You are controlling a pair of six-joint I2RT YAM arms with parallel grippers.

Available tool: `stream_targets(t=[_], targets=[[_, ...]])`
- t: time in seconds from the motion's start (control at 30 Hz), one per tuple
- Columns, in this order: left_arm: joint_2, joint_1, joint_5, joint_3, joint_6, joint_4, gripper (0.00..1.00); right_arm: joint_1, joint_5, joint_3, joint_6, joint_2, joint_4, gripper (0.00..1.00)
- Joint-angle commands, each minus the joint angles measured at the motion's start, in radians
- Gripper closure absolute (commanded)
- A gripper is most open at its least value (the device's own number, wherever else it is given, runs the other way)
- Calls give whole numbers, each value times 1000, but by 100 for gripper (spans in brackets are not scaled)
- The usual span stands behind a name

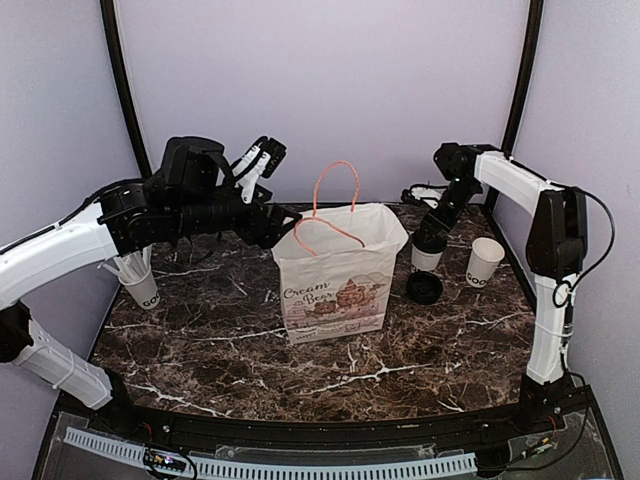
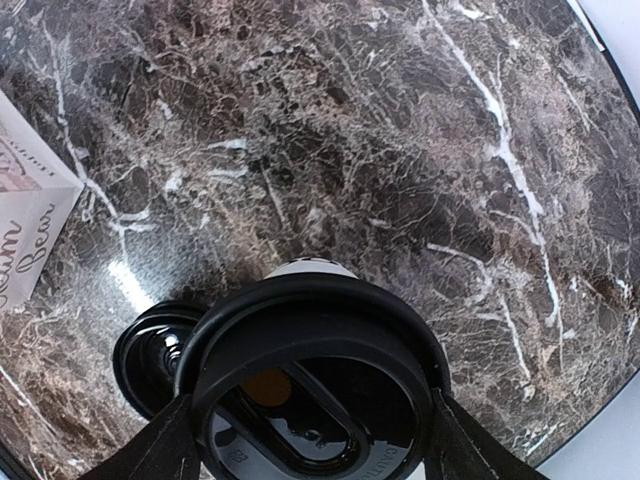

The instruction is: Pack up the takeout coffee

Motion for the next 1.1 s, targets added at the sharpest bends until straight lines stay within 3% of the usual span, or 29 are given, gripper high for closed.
stream_targets(t=[0.0, 0.27, 0.5, 0.73, 0.87, 1.07], targets=[[-68, 6, -42, -2, 0, -11, 18, 6, -46, 40, -11, -93, -72, 33], [-94, 29, -63, 27, -26, -49, 13, 9, -184, 103, -100, -294, -114, 35], [-40, 91, 53, 96, -65, -114, 14, 28, -312, 221, -129, -420, -136, 34], [33, 151, 214, 159, -86, -149, 14, 114, -449, 195, -135, -576, -53, 34], [84, 179, 252, 187, -117, -148, 15, 205, -443, 164, -160, -614, -52, 37], [133, 308, 275, 219, -201, -150, 16, 329, -345, 115, -217, -620, -64, 38]])
